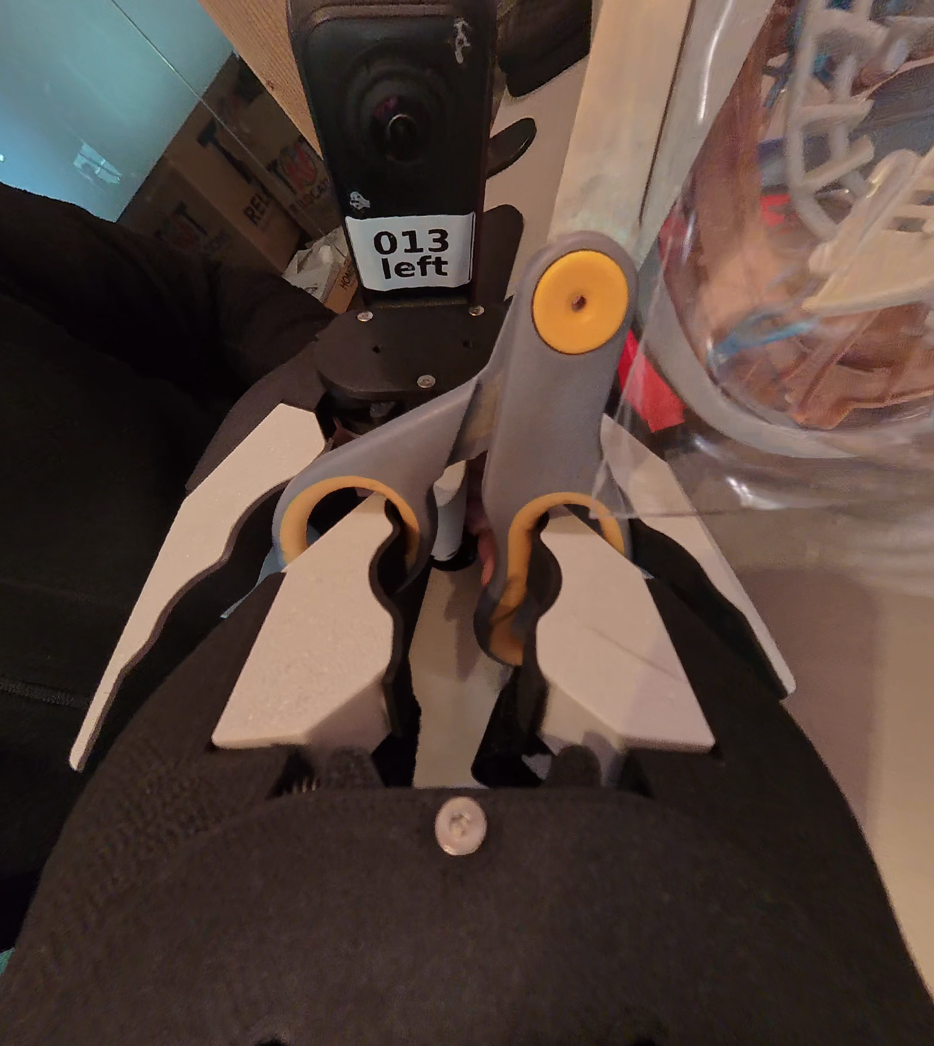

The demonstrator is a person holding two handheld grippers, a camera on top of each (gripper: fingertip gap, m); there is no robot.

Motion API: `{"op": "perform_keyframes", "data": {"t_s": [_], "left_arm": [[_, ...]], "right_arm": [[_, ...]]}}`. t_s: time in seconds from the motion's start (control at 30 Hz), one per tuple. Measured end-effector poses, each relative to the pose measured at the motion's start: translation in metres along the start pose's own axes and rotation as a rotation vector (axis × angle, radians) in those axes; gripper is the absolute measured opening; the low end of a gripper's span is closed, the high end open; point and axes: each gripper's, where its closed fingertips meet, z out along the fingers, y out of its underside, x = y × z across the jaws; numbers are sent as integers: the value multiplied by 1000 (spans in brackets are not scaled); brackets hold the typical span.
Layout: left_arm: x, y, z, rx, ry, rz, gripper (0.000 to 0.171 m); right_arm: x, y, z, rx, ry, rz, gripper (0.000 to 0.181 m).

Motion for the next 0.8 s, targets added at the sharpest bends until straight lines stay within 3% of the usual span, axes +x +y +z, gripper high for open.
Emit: {"op": "perform_keyframes", "data": {"t_s": [0.5,0.63,0.7,0.8], "left_arm": [[-5,-14,-3,61,-27,35,129],[-5,-5,3,-16,-32,64,133],[-8,-2,0,-48,-82,-13,137],[4,-5,-25,-69,-159,149,134]], "right_arm": [[4,-13,-2,14,39,-49,21],[4,-9,-6,29,31,-46,23],[6,-5,-5,45,11,-11,24],[9,5,-1,10,32,-23,25]]}}
